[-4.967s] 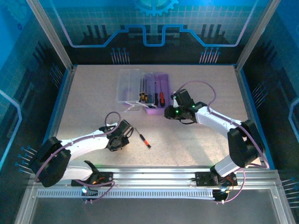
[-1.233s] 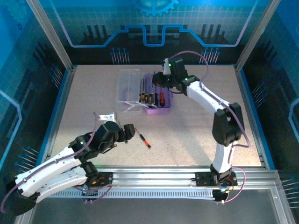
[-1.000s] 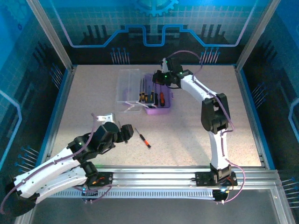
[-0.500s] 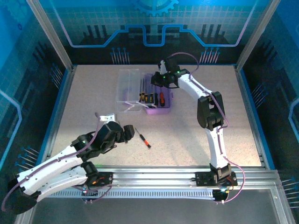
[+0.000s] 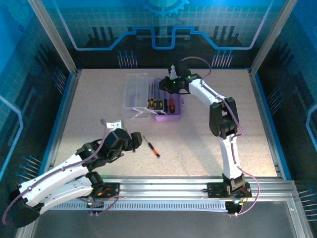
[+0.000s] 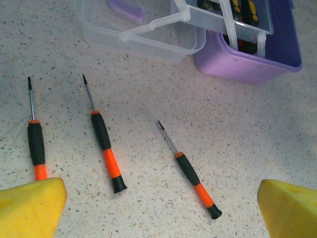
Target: Pack the tool kit
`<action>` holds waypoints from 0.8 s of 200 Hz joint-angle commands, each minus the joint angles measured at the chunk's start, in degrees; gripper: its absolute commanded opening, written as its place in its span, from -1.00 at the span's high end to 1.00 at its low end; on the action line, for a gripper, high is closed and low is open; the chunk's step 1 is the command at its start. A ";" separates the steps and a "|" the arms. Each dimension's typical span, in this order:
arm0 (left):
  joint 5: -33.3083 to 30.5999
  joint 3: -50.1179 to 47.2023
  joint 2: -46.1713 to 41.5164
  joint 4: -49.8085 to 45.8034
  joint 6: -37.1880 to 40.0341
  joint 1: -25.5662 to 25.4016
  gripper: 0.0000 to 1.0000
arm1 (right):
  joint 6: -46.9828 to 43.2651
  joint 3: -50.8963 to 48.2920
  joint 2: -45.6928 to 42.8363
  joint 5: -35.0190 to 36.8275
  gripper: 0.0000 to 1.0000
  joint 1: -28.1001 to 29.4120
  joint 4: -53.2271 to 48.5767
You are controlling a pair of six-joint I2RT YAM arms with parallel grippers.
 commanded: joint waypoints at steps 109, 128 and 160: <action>-0.66 -6.15 3.33 -0.37 -8.47 14.63 -0.99 | -6.61 -46.25 -38.22 8.56 0.31 5.41 16.18; 1.41 -7.97 3.68 2.27 -7.69 16.49 -0.99 | -9.96 -53.57 -42.97 11.47 0.28 7.90 18.66; 2.83 -8.06 7.55 1.02 -8.37 17.70 -0.64 | -14.67 -62.41 -48.96 19.62 0.30 13.77 22.69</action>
